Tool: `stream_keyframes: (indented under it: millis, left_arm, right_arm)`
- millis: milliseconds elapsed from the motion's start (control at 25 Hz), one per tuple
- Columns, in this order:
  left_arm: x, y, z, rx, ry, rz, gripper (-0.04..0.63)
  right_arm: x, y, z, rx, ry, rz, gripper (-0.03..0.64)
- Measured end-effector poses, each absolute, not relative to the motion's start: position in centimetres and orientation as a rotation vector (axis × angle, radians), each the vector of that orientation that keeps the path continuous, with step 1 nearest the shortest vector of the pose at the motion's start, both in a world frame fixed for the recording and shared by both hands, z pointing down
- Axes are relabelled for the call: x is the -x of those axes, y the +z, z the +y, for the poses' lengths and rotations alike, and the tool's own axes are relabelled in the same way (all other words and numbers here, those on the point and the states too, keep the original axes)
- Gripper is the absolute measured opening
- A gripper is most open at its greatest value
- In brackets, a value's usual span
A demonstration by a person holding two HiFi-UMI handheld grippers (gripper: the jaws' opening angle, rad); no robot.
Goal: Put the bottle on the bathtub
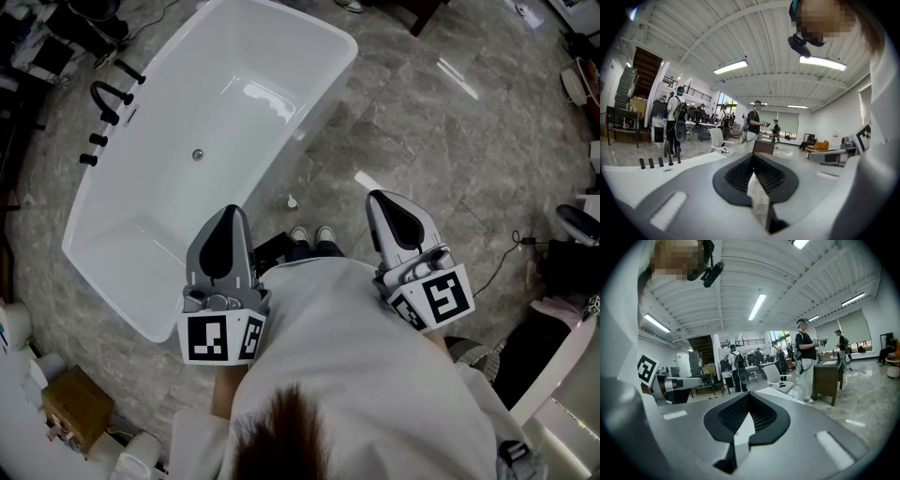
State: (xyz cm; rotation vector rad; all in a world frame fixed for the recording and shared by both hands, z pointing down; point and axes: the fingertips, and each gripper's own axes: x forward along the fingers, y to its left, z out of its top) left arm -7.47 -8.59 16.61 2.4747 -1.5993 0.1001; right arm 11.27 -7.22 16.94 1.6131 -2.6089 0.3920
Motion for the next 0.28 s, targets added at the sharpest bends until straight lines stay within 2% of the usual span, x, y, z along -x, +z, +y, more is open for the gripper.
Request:
stream_keyframes:
  millis: [280]
  left_arm:
    - [7.58, 16.47, -8.45, -2.472, 0.102, -1.604, 0.049]
  right_arm:
    - [-11.14, 16.88, -7.01, -1.599, 0.387, -2.61, -0.002]
